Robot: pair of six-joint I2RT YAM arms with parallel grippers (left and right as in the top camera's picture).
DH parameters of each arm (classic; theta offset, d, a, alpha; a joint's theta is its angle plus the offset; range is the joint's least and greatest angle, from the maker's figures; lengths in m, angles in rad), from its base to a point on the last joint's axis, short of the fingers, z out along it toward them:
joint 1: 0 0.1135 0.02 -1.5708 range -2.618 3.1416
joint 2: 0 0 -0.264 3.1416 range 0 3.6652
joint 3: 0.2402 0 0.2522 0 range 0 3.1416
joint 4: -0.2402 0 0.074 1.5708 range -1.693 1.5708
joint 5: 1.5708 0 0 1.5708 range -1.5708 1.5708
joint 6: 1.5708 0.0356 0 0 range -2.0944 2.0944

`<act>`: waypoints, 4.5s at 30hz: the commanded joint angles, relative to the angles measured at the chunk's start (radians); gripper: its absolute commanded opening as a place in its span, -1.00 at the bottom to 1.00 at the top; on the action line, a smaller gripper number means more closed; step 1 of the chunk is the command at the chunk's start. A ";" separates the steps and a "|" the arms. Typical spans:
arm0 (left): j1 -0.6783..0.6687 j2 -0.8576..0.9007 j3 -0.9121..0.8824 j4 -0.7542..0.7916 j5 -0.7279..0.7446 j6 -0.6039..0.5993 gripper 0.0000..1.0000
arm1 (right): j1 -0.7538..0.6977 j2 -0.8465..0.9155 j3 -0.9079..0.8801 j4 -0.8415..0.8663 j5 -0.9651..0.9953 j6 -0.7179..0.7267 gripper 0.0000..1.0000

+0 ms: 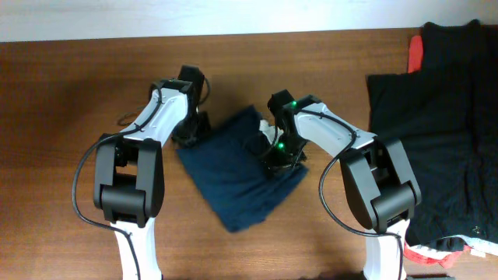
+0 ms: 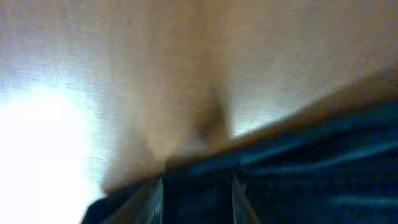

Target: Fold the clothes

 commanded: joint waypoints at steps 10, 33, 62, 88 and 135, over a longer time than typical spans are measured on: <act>0.005 -0.068 0.133 -0.111 0.278 0.280 0.34 | -0.073 -0.076 0.263 -0.165 0.404 0.142 -0.34; 0.043 -0.065 -0.085 -0.031 0.072 0.301 -0.99 | -0.160 -0.225 0.295 -0.285 0.429 0.186 -0.29; 0.459 -0.076 0.262 0.002 -0.171 0.340 0.98 | -0.213 -0.225 0.295 -0.301 0.431 0.186 -0.28; 0.225 -0.045 -0.079 0.147 0.027 0.321 0.98 | -0.213 -0.225 0.295 -0.321 0.431 0.183 -0.29; 0.063 -1.291 -0.503 0.010 0.017 0.344 0.94 | -0.460 -0.977 -0.323 -0.010 0.272 0.049 0.12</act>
